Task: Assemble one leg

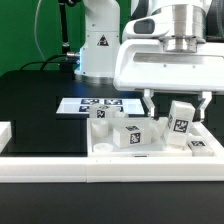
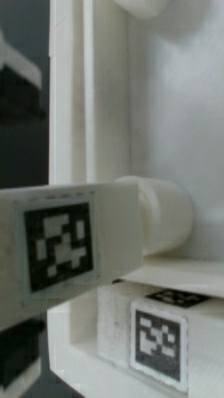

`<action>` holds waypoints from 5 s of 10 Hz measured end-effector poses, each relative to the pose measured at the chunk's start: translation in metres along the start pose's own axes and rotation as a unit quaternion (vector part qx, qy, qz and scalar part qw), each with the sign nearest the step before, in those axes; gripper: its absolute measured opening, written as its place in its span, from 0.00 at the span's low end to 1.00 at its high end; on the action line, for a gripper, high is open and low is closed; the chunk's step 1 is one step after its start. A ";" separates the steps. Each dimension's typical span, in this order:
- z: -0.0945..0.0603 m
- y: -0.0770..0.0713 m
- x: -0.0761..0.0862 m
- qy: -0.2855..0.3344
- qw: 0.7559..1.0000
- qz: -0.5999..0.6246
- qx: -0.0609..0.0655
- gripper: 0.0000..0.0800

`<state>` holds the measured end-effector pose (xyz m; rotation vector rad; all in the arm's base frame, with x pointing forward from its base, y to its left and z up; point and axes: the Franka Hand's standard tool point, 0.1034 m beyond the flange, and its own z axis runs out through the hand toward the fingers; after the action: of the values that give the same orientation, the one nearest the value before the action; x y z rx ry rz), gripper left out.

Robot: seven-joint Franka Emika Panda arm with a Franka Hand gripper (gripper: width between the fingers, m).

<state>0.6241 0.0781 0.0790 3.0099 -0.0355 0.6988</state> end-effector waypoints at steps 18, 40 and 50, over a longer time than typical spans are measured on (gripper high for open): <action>-0.008 0.000 0.008 -0.160 0.987 0.018 -0.010 0.36; -0.006 0.002 0.006 -0.145 0.885 0.442 -0.033 0.81; -0.006 -0.006 0.009 -0.147 0.989 -0.020 0.012 0.81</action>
Offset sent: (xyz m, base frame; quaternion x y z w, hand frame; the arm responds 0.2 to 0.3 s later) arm 0.0041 -0.0043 0.0260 0.0150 -0.0405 -0.0024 0.9991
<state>0.6297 0.0846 0.0884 3.0975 0.0226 0.2477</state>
